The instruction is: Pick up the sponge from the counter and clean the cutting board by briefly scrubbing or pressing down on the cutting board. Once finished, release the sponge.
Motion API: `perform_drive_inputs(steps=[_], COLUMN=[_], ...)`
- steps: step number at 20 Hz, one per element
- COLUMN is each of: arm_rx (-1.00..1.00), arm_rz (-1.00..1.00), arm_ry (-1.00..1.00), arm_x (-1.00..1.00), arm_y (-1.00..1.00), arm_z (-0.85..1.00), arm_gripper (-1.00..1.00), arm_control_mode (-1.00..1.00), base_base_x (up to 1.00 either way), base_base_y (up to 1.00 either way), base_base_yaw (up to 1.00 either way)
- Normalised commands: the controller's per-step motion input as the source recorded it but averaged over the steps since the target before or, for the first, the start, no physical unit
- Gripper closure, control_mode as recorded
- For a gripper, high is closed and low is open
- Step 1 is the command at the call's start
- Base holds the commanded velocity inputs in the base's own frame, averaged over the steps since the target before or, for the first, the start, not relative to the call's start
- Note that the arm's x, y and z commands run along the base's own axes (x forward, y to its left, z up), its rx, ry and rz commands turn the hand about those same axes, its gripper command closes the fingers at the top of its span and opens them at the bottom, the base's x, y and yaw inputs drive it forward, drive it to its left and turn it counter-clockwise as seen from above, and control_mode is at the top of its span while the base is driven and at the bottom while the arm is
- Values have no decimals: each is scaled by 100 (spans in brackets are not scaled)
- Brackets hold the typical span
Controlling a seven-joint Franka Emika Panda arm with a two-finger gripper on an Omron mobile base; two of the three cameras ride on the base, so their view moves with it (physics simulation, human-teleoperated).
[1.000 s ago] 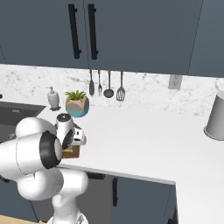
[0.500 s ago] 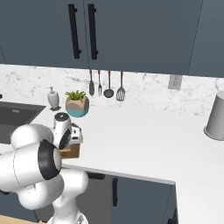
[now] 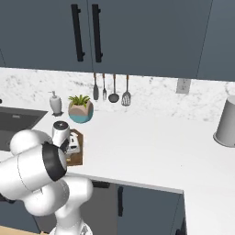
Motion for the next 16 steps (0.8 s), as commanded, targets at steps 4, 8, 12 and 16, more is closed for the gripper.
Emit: perform_drive_inputs(steps=[4,8,12,16], arm_rx=[7,8,0,0], arm_rz=[0,2,15,17], arm_ry=[0,0,1,5], arm_x=[-16,-54,-42,-15], arm_y=[0,11,20,29], arm_z=[-10,0,-10,-42], arm_gripper=[100,100,100,100], arm_control_mode=[-100,-100,-100,-100], base_base_x=[0,0,0,0], base_base_y=[0,0,0,0], base_base_yaw=[0,0,0,0])
